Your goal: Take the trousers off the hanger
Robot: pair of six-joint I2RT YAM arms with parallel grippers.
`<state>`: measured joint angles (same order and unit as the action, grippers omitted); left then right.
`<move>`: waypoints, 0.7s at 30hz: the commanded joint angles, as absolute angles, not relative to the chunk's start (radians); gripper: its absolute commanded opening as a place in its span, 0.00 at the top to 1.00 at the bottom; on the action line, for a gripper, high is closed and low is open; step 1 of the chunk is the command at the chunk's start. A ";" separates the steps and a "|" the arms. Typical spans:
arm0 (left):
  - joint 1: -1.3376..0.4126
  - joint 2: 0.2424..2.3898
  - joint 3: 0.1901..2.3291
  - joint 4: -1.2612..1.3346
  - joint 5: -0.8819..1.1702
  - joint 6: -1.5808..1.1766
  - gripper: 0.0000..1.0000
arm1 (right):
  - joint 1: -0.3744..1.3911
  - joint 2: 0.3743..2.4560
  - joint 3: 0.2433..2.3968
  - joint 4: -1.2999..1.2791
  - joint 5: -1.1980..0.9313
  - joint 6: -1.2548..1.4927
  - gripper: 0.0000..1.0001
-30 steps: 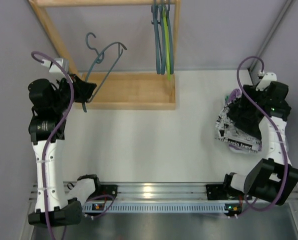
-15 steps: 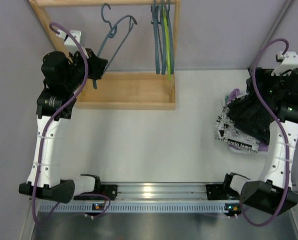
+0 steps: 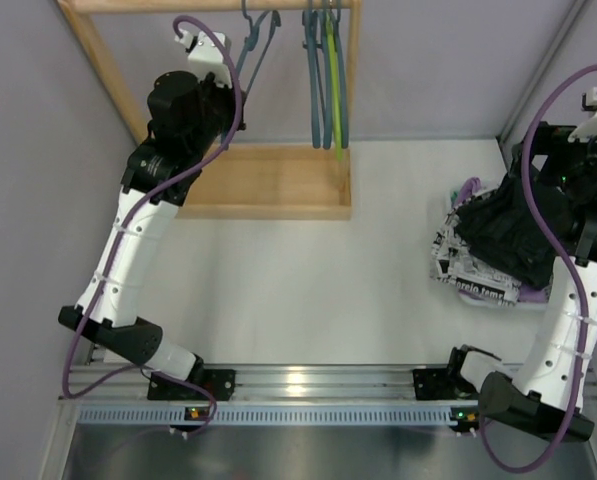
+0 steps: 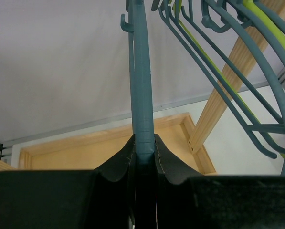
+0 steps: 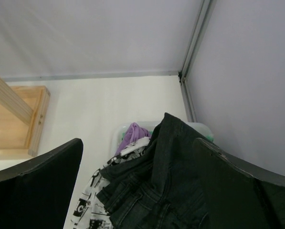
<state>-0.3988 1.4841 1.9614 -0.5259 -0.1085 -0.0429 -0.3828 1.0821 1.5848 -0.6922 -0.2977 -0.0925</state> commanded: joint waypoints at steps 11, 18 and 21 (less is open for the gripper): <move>-0.457 1.631 2.114 -0.466 -0.195 -0.031 1.00 | -0.403 0.977 1.689 -0.652 -0.247 -0.046 0.01; -0.492 1.663 2.115 -0.468 -0.186 -0.035 1.00 | -0.403 0.986 1.677 -0.660 -0.262 -0.025 0.01; -0.512 1.675 2.112 -0.468 -0.190 -0.029 1.00 | -0.405 0.986 1.667 -0.658 -0.273 -0.025 0.01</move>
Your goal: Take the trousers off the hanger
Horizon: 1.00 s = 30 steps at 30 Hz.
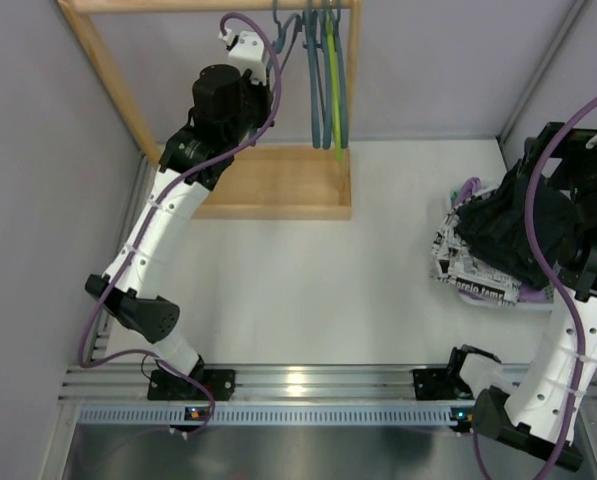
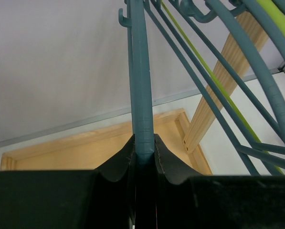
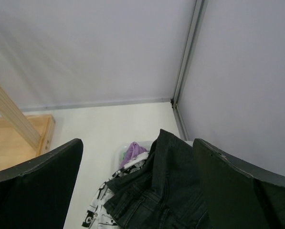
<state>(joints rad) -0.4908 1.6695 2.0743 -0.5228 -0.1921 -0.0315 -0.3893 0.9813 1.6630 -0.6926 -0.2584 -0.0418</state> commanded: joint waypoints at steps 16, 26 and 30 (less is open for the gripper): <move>-0.540 1.640 2.054 -0.466 -0.230 -0.009 0.53 | -0.403 0.974 1.623 -0.655 -0.296 -0.028 0.01; -0.509 1.360 1.767 -0.468 -0.059 -0.067 0.18 | -0.403 0.969 1.554 -0.634 -0.305 -0.037 0.01; -0.410 1.263 1.659 -0.468 0.162 -0.185 0.14 | -0.403 0.965 1.523 -0.621 -0.307 -0.051 0.01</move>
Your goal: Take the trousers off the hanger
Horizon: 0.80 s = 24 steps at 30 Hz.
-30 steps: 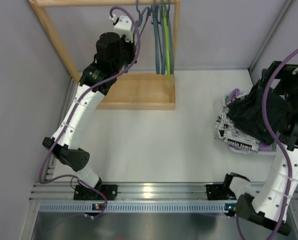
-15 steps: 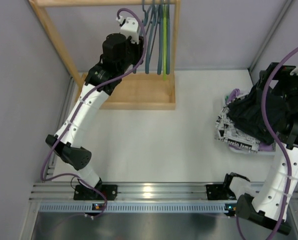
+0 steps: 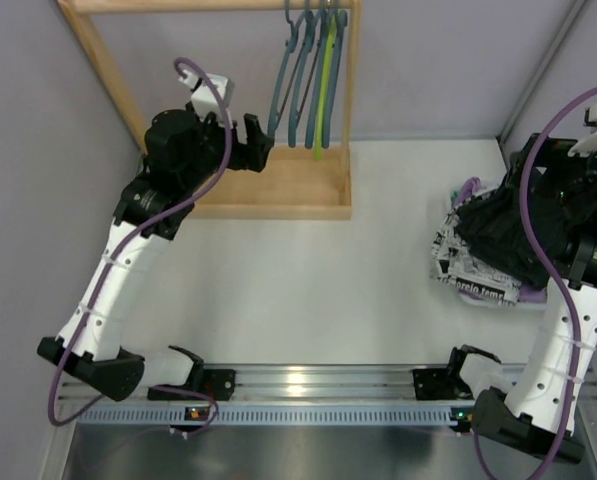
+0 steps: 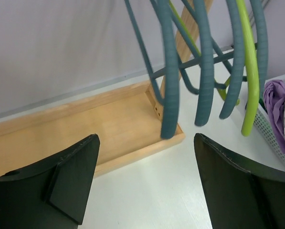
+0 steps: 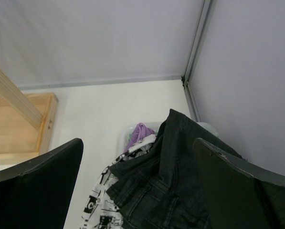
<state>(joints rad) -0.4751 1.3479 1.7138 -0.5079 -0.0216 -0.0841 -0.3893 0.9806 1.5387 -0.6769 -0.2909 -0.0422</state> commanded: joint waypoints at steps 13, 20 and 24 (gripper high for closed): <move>-0.049 1.103 1.422 -0.704 0.442 -0.204 0.02 | -0.403 0.998 1.405 -0.707 -0.536 -0.155 0.01; -0.006 1.216 1.382 -0.857 0.287 -0.095 0.01 | -0.387 1.035 1.321 -0.776 -0.591 -0.221 0.01; -0.008 1.253 1.344 -0.891 0.256 -0.042 0.01 | -0.328 1.017 1.244 -0.788 -0.554 -0.247 0.01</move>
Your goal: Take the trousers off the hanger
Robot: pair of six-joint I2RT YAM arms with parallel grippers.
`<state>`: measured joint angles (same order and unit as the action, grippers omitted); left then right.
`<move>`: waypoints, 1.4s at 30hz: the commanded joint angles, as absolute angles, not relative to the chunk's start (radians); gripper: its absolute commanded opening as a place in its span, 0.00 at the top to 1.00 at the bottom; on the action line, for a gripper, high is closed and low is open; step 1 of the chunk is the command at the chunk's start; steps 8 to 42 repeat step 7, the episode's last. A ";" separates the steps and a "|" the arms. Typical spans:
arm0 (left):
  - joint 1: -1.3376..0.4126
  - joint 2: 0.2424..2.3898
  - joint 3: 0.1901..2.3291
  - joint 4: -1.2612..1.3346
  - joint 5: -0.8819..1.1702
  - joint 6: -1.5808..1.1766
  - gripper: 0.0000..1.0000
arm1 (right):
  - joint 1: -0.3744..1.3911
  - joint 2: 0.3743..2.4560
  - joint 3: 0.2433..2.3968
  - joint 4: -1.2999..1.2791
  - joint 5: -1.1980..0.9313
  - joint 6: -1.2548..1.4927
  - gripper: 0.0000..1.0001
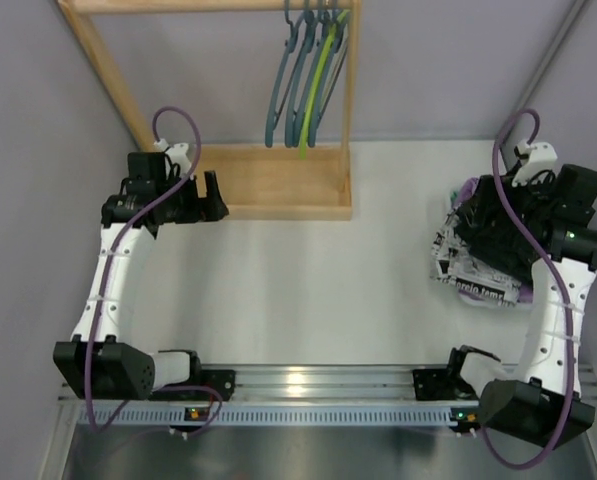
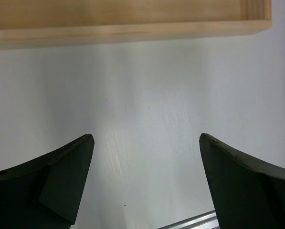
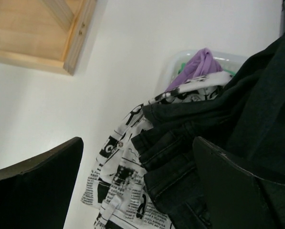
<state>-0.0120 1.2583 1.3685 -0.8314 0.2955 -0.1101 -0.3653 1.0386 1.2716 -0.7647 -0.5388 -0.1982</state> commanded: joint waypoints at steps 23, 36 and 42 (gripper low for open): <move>-0.006 1.210 1.316 -0.891 0.239 -0.025 0.01 | -0.172 0.950 1.154 -0.775 -0.454 -0.259 0.01; -0.006 1.210 1.316 -0.891 0.239 -0.025 0.01 | -0.172 0.950 1.154 -0.775 -0.454 -0.259 0.01; -0.006 1.210 1.316 -0.891 0.239 -0.025 0.01 | -0.172 0.950 1.154 -0.775 -0.454 -0.259 0.01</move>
